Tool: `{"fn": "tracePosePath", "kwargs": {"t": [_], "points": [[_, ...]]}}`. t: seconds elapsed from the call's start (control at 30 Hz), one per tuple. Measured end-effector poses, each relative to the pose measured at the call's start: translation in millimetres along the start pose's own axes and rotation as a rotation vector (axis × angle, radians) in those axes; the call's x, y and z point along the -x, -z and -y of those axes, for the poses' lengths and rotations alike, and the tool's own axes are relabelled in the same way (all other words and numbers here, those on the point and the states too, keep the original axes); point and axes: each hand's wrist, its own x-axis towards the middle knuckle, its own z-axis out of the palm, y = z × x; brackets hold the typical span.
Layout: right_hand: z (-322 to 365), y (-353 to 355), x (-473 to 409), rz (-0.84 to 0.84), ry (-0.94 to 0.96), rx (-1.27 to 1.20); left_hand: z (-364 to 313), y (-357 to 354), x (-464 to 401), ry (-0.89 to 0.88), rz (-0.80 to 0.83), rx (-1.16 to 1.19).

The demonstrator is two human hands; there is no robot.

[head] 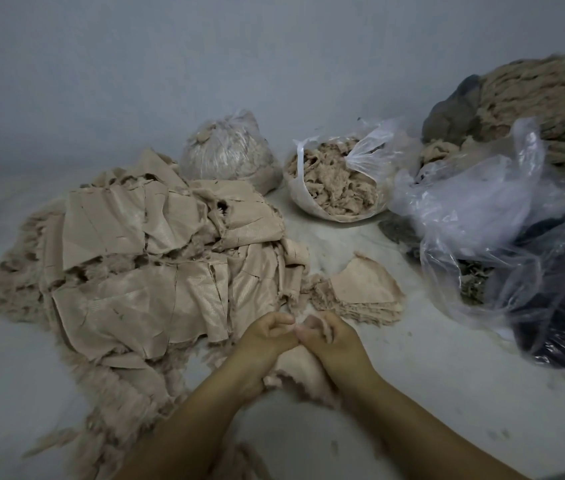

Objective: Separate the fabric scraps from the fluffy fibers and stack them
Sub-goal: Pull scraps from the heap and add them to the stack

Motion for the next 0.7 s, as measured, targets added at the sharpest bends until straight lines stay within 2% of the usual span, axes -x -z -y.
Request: {"fn": "tracePosePath", "kwargs": {"t": [0.13,0.27,0.47,0.57,0.7], "points": [[0.4,-0.6,-8.3,-0.231,0.045,-0.039,-2.3,2.0,4.0,0.034,-0.052,-0.105],[-1.6,-6.5,-10.4,-0.200,0.098,0.004,-5.8,-1.4,6.9,0.025,0.040,-0.184],[-2.3,12.9,-17.8,-0.359,0.030,0.135,-20.0,11.2,2.7,-0.062,-0.143,0.035],[2.4,12.4,-8.3,-0.246,0.046,0.074,-25.1,21.2,0.8,-0.077,-0.102,0.061],[18.2,-9.8,0.7,0.138,0.056,-0.139,-23.2,7.7,2.4,-0.099,0.031,0.120]]}}
